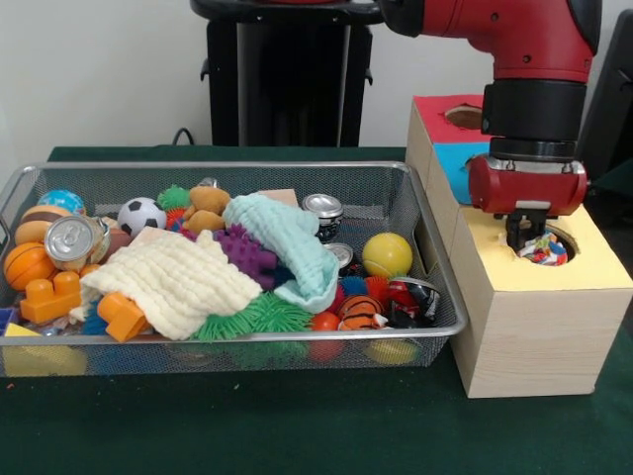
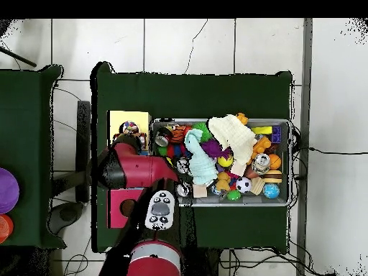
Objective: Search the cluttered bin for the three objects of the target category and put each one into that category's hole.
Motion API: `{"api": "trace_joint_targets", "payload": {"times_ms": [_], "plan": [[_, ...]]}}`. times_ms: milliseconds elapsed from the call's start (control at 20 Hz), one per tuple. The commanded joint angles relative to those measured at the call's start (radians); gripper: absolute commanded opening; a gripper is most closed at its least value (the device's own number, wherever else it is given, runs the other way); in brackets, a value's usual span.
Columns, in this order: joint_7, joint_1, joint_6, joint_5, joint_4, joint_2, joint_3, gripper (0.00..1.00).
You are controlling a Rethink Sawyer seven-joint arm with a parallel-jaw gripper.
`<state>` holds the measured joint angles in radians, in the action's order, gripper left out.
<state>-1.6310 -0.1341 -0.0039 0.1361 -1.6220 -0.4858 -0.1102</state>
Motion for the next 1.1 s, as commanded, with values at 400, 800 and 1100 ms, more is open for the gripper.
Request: {"api": "trace_joint_targets", "payload": {"times_ms": [400, 800, 1100], "plan": [[-0.131, 0.082, 0.184, -0.004, -0.061, 0.05, -0.009, 0.0], [-0.143, 0.087, 0.194, 0.01, -0.062, 0.047, -0.001, 1.0], [-0.144, 0.092, 0.192, 0.008, -0.066, 0.043, 0.007, 1.0]]}}
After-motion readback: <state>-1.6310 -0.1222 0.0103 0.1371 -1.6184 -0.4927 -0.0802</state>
